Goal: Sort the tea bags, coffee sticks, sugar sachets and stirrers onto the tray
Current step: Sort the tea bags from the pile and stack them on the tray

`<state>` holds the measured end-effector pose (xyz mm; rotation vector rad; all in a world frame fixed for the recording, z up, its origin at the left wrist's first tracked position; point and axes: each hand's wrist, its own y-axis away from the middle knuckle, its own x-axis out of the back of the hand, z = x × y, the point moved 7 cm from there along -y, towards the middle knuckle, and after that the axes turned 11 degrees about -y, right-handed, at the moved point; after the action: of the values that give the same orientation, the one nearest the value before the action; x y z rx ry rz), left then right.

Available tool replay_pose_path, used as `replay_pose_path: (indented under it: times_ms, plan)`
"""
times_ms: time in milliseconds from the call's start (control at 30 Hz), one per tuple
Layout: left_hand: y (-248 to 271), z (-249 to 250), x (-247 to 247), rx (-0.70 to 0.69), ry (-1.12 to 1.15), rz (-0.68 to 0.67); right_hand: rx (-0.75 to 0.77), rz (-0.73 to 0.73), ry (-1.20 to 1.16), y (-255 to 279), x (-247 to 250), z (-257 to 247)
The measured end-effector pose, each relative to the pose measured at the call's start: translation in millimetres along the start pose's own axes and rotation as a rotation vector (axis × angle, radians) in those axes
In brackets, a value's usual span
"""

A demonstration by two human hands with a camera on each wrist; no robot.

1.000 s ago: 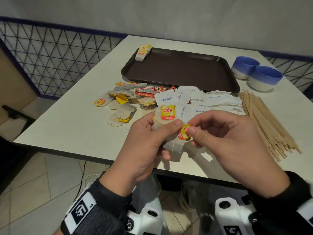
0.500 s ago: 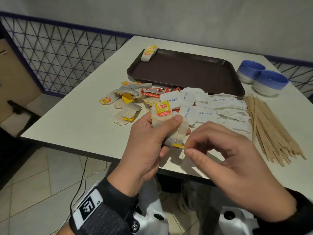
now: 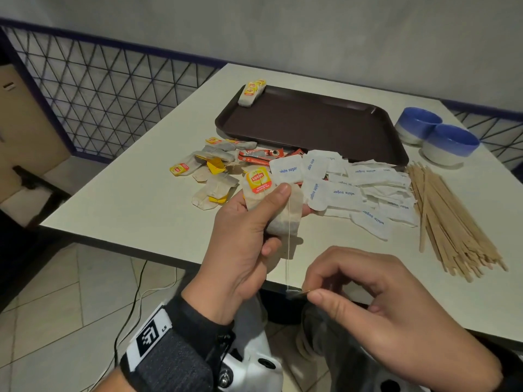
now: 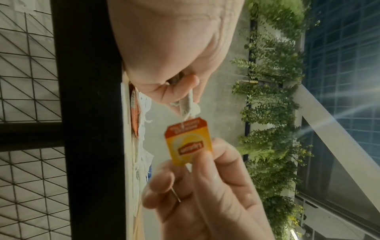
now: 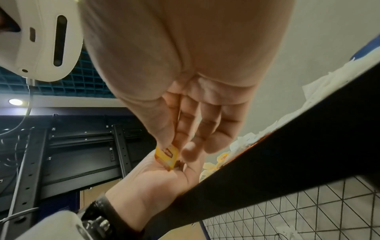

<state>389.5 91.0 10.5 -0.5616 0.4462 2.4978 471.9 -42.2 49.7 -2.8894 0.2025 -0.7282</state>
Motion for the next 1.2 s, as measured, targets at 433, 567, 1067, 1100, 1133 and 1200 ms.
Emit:
replay_pose_path:
  times_ms: [433,567,1067,1100,1133,1200]
  plan:
    - [-2.6,-2.2,3.2,0.088,0.139,-0.004,-0.422,0.259,-0.627,-0.4,-1.0,28.8]
    - [-2.5,-1.5,4.5,0.106,0.195,-0.018,-0.573,0.242,-0.895,-2.4,-15.5,35.5]
    - [0.4,-2.7,-5.3,0.016,-0.043,-0.211,-0.479,0.348,-1.35,-35.9,-2.8,24.0]
    - [0.4,-3.2,-5.8,0.008,-0.068,-0.22,-0.47,0.342,-1.329,-37.3,-0.9,22.9]
    - [0.1,-3.4,-5.6,-0.002,-0.089,-0.221,-0.463,0.341,-1.303,-38.0,1.2,21.6]
    - [-0.4,-3.2,-5.9,-0.022,-0.122,-0.224,-0.456,0.34,-1.228,-38.0,5.8,19.8]
